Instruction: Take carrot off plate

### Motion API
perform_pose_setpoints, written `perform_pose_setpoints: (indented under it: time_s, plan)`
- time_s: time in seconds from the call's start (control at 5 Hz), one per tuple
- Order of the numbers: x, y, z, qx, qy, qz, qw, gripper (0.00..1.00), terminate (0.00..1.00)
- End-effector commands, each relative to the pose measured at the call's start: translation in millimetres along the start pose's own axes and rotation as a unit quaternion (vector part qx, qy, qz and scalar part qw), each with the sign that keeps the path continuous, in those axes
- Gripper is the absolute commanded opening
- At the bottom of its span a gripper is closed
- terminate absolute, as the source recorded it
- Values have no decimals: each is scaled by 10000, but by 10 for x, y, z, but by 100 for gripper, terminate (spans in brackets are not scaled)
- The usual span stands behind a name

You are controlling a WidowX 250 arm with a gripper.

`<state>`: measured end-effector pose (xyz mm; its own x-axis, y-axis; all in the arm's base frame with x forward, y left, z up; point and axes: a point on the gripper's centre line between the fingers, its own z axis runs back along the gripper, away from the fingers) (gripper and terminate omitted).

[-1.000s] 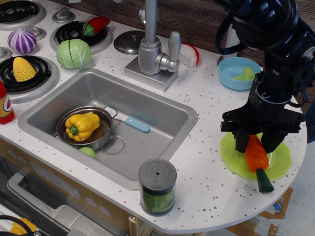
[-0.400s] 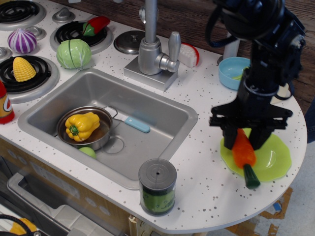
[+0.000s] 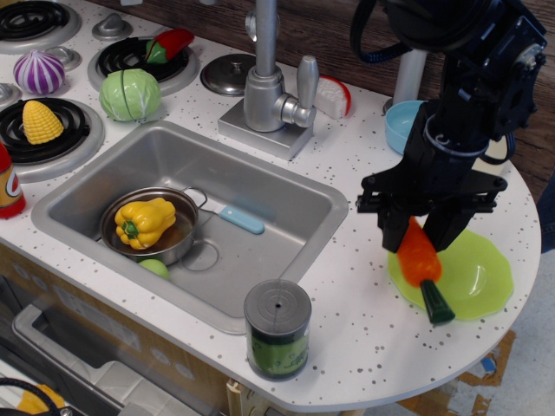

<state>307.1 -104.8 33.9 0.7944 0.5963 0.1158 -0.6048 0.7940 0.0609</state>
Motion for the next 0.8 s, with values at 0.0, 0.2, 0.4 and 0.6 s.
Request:
perform_pose_setpoints:
  time_s: [0.0,0.2,0.4,0.6]
  plan:
    - [31,101,140,-298,-158,429,9985,0,0]
    - [-2,197,58,-384,-35,417,9984,0,0]
    - [-18,261,1,-536,-69,409,9977,0,0]
    - [-11,293,-56,-683,-181,286,9971,100,0]
